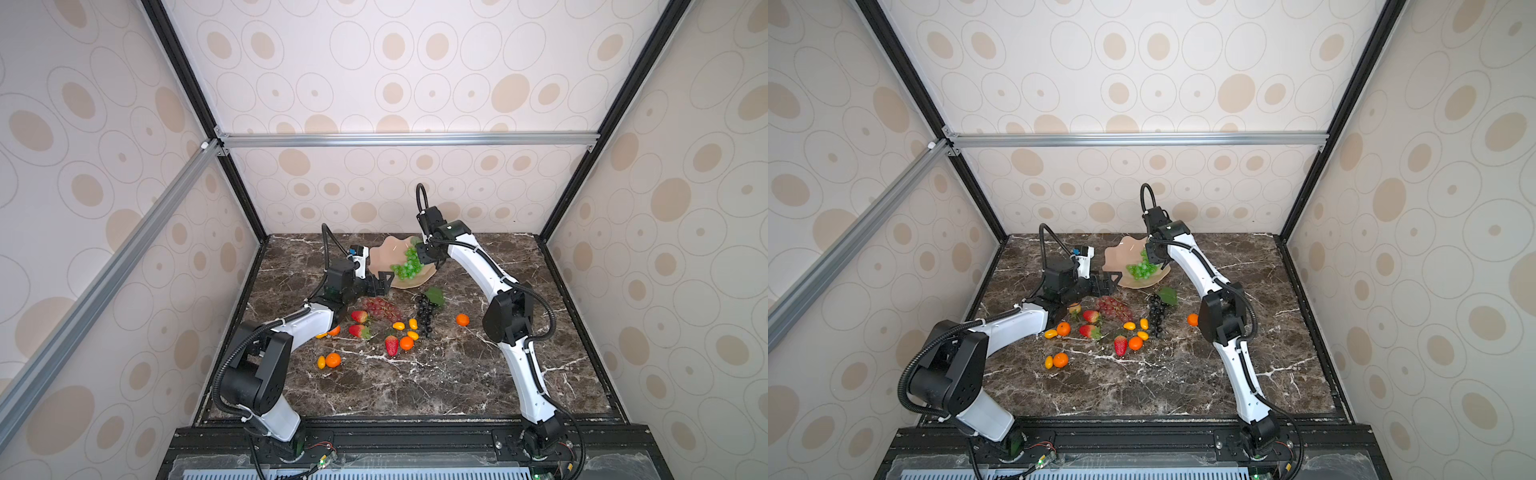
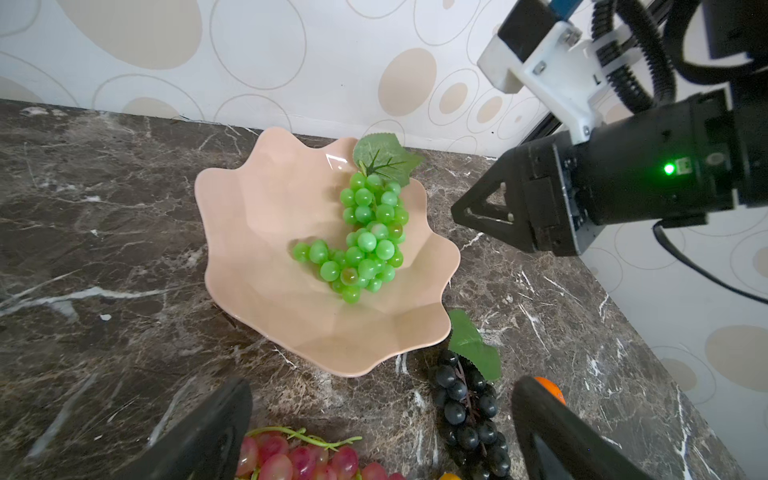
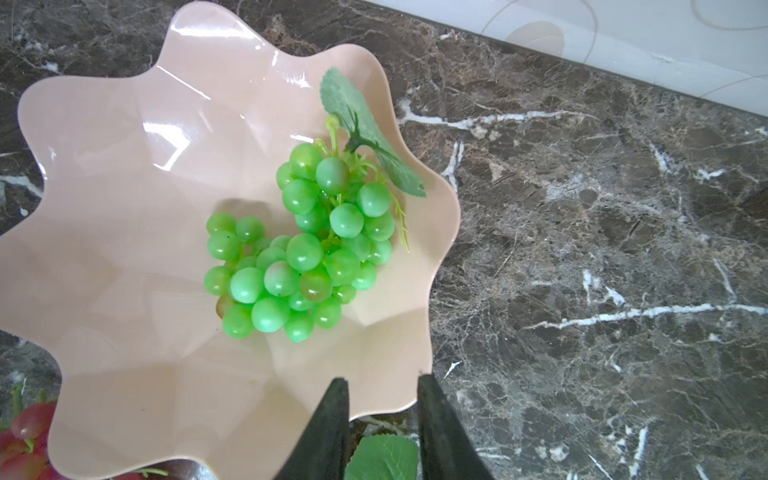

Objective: Place and organize the fake fruits in the fruit bowl
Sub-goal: 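Withdraw right gripper from bowl and move it above the black grapes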

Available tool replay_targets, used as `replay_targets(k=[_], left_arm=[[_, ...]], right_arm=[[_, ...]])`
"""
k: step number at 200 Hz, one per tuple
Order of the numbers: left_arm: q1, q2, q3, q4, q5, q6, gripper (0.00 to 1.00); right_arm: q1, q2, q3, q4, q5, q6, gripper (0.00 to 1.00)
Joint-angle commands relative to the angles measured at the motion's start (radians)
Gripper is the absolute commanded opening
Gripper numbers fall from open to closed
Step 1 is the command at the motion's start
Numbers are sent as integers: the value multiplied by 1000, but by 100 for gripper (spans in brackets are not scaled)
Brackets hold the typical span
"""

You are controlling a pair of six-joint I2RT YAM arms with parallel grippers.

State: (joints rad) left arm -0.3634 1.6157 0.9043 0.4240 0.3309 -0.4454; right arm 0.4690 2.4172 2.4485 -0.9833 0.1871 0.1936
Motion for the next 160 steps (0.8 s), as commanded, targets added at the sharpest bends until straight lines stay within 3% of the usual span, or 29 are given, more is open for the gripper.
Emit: replay_targets(k=[1, 47, 106, 160], left_arm=[[8, -38, 26, -8, -24, -4, 98], [7, -88, -2, -28, -57, -11, 98], [-32, -222, -126, -58, -90, -46, 98], [-120, -339, -251, -81, -153, -61, 98]], right_arm=[[-5, -74, -16, -10, 20, -9, 33], [-4, -181, -142, 43, -31, -6, 33], [22, -467, -637, 251, -113, 52, 35], [60, -681, -977, 393, -157, 115, 36]])
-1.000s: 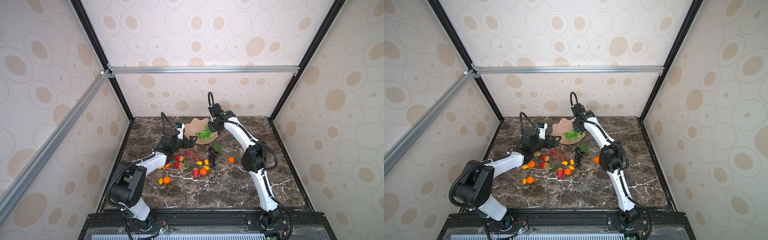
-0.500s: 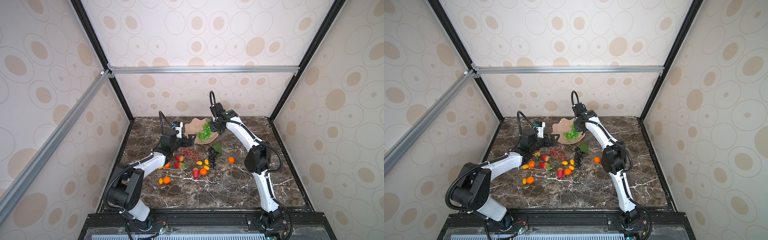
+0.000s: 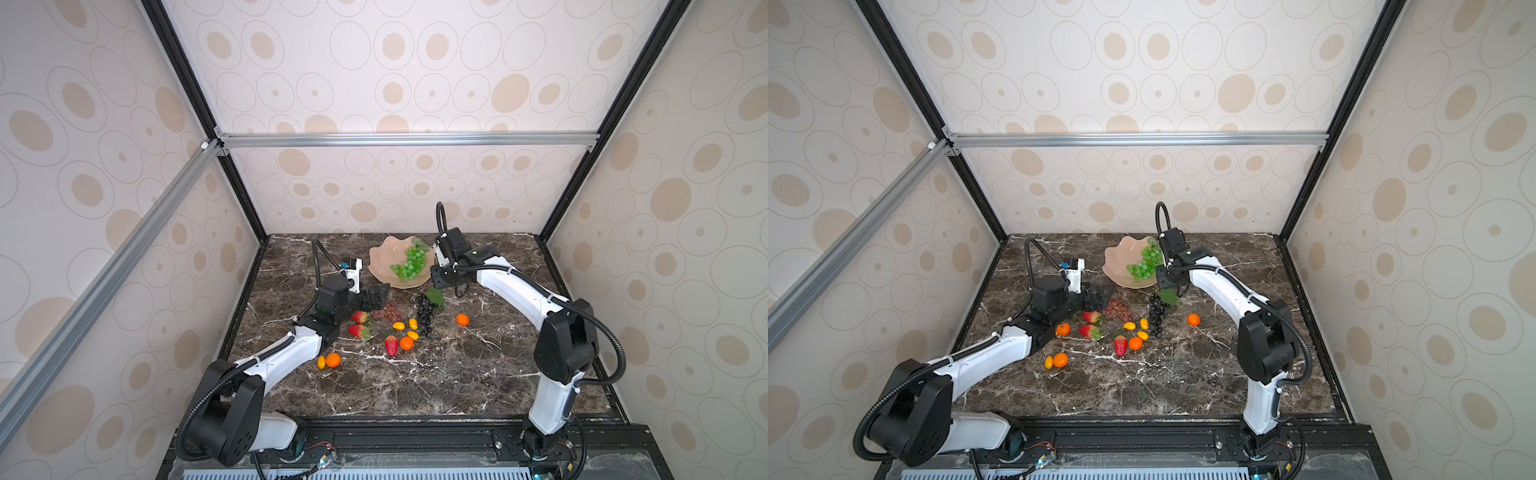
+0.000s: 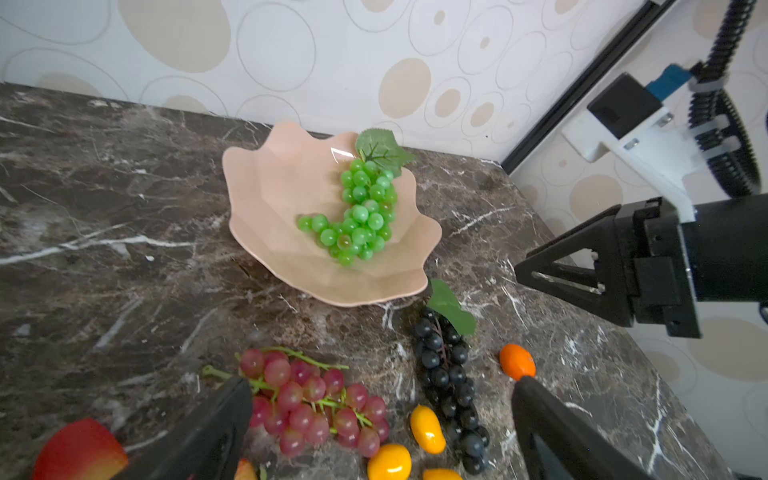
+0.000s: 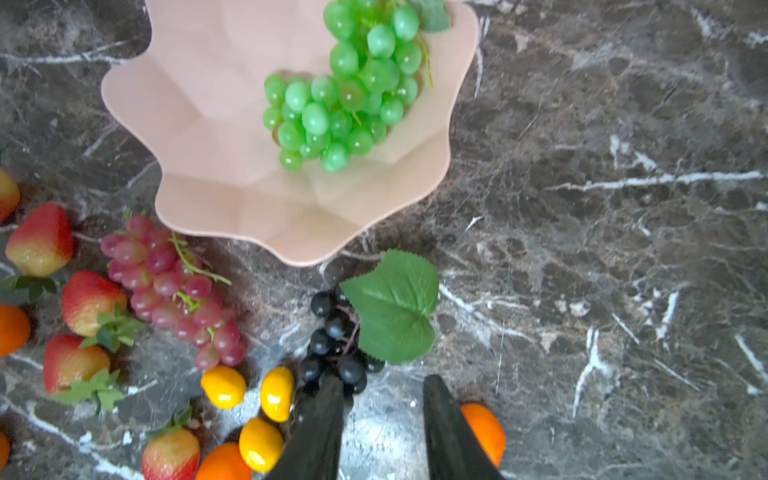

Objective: Place and organize the fake fruits in the fruit bowl
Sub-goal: 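Withdraw right gripper from bowl and move it above the black grapes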

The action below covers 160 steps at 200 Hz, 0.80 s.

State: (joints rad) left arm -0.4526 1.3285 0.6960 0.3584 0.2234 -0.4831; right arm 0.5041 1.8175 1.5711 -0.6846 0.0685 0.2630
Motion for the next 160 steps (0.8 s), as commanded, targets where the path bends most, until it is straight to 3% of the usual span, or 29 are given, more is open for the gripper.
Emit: replay_targets(k=[1, 35, 58, 101, 160], left_arm=[[-31, -53, -45, -14, -47, -25, 98], [-56, -94, -119, 20, -61, -68, 98], [-64, -98, -145, 47, -53, -87, 98], [-104, -77, -124, 40, -51, -57, 98], [-222, 6, -60, 53, -56, -5, 98]], right_arm=[[26, -84, -105, 97, -40, 47, 36], [86, -120, -210, 155, -61, 59, 36], [102, -96, -227, 140, 3, 127, 37], [92, -46, -229, 135, 158, 238, 48], [-41, 33, -200, 192, -59, 268, 49]])
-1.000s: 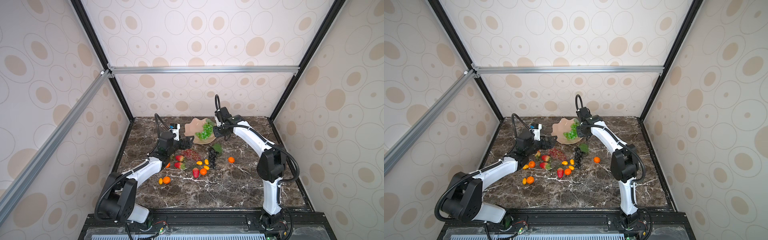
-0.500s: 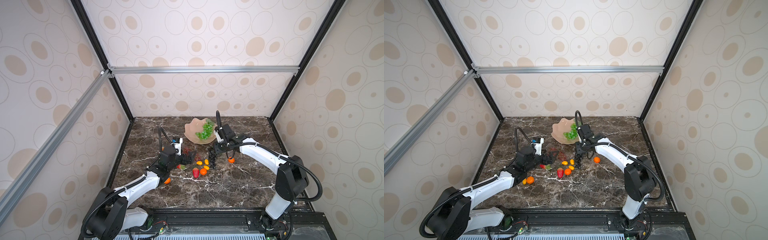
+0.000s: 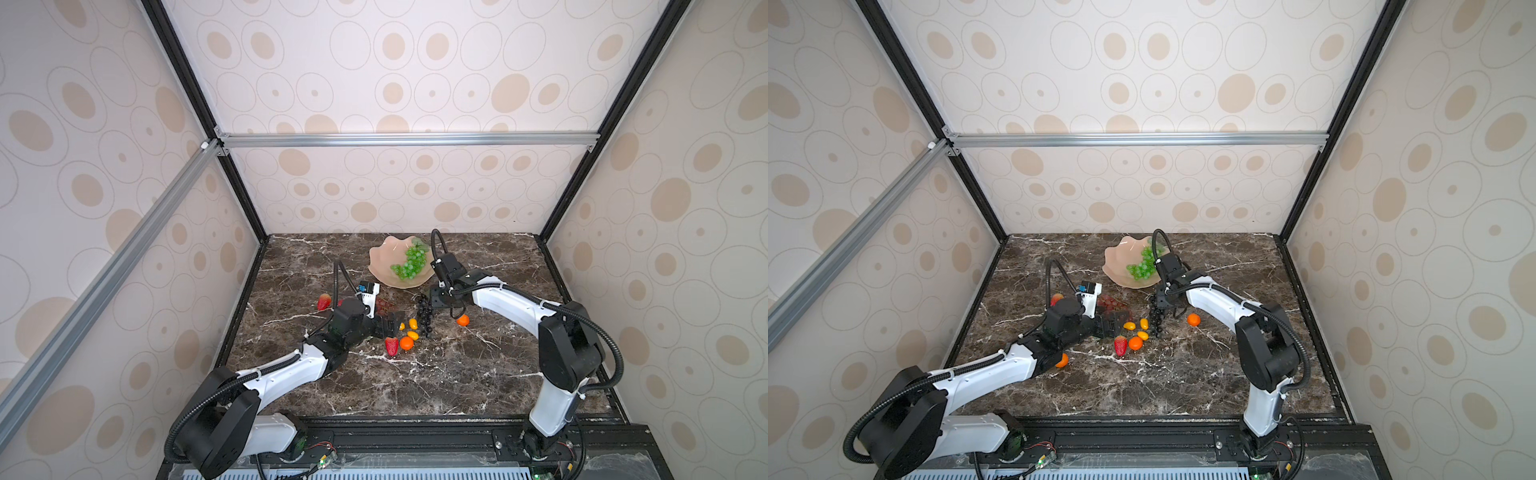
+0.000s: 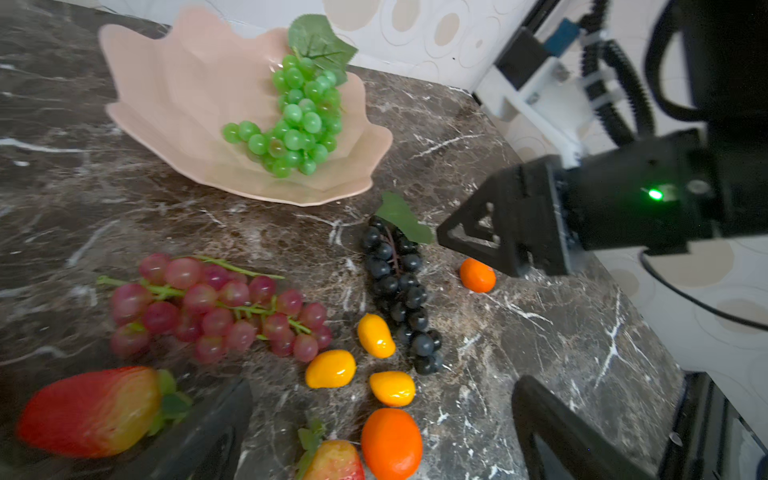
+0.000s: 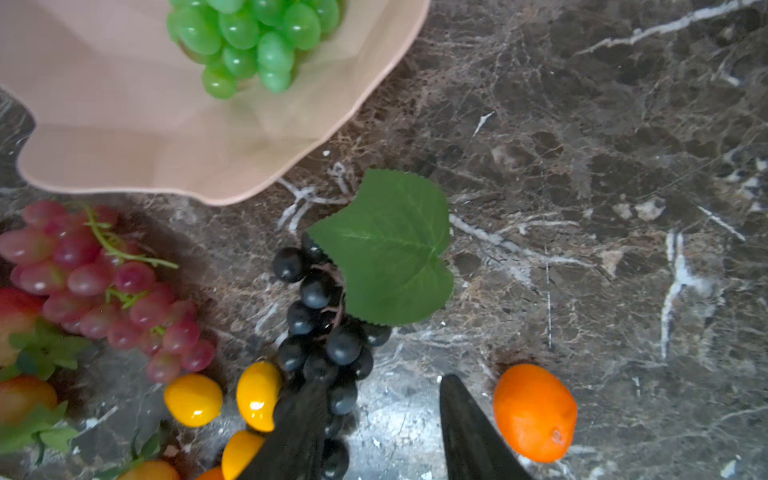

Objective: Place and organize the fake fruits in the fruit bowl
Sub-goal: 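Withdraw right gripper from bowl and move it above the black grapes, then lower right gripper and grasp the black grape bunch by its leaf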

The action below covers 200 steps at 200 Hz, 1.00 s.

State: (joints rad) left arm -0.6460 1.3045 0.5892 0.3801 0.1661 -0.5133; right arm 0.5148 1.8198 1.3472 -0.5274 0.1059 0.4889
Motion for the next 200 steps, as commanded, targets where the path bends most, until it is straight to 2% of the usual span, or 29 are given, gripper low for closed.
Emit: replay_targets(k=[1, 27, 56, 73, 98, 134, 200], left_arm=[[-30, 31, 48, 32, 0, 24, 98], [-51, 58, 60, 49, 6, 14, 98], [-56, 77, 75, 51, 16, 13, 98], [-57, 81, 85, 46, 17, 16, 98], [-59, 85, 97, 39, 18, 18, 98], [-61, 84, 100, 33, 25, 17, 98], [-62, 85, 103, 36, 36, 13, 98]], right_arm=[[-54, 32, 23, 37, -100, 43, 49], [-105, 64, 22, 89, -187, 65, 59], [-144, 104, 49, 127, -258, 96, 61], [-147, 155, 115, 84, -278, 88, 62], [-146, 202, 166, 74, -284, 89, 62], [-148, 245, 215, 43, -286, 87, 74], [-148, 309, 259, -5, -288, 92, 73]])
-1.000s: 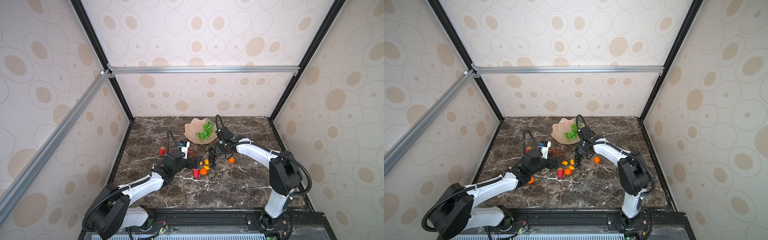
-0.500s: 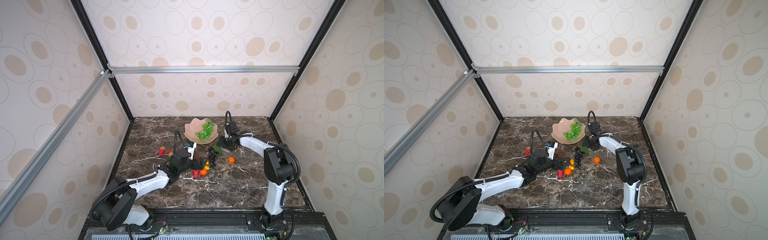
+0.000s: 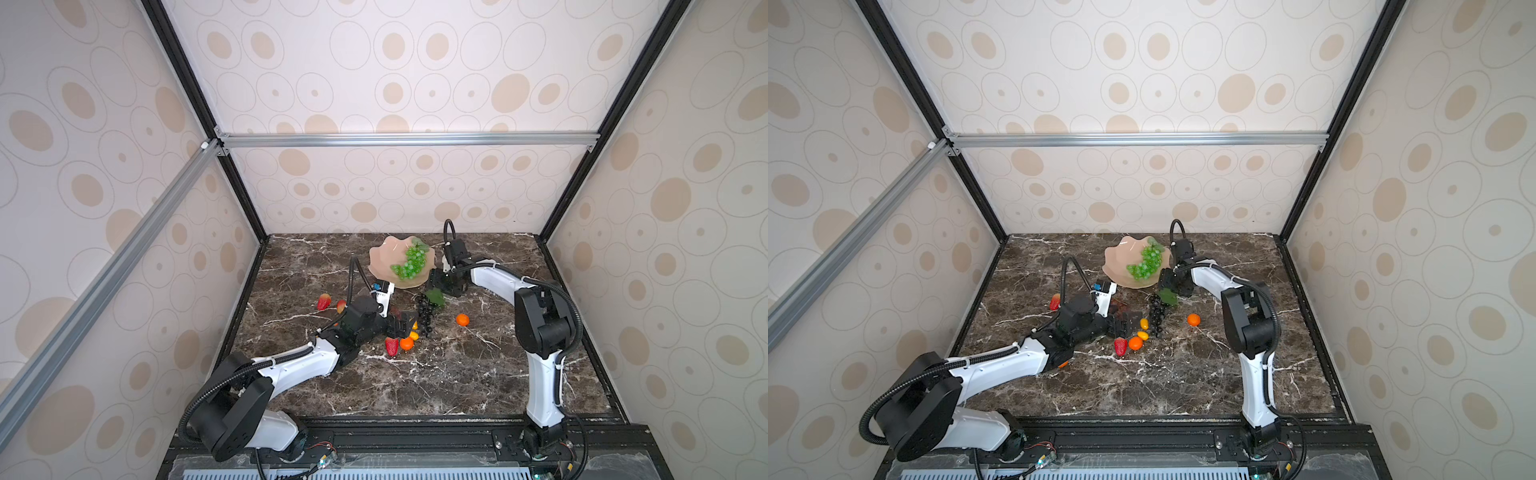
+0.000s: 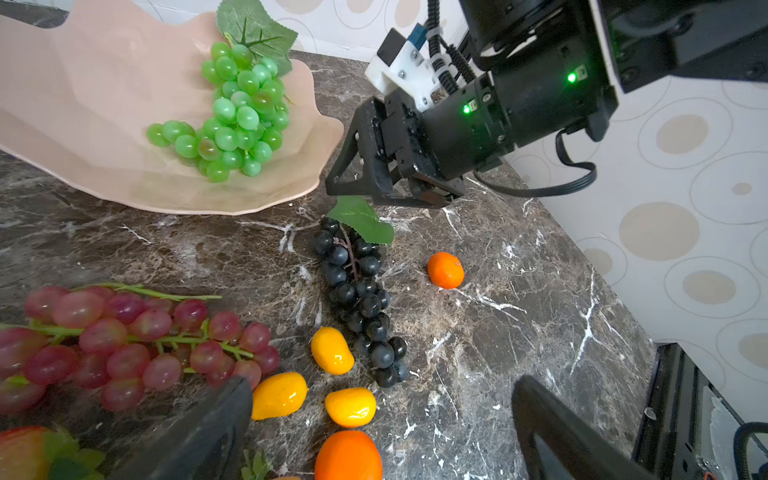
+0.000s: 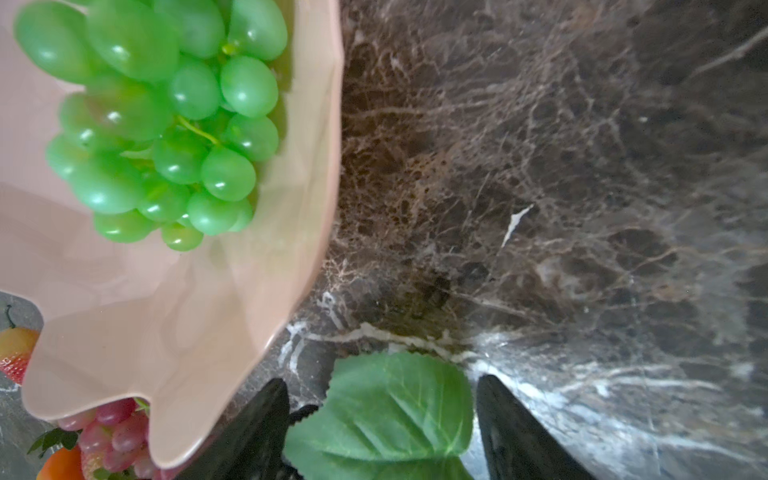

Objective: Place and organize the fake fruits in the fruit bowl
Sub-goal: 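Lower right gripper and grasp the black grape bunch by its leaf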

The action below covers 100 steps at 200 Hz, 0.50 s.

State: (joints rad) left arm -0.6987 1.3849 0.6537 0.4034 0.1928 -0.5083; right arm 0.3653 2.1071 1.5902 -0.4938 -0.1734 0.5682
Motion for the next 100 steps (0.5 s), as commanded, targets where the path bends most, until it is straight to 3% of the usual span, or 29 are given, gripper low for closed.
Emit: replay_targets(k=[1, 100], left_arm=[[-10, 4, 37, 13, 10, 8, 98], [-9, 4, 25, 17, 12, 1, 98]], right_arm=[[1, 22, 16, -38, -9, 13, 73], [3, 61, 20, -34, -20, 32, 66]])
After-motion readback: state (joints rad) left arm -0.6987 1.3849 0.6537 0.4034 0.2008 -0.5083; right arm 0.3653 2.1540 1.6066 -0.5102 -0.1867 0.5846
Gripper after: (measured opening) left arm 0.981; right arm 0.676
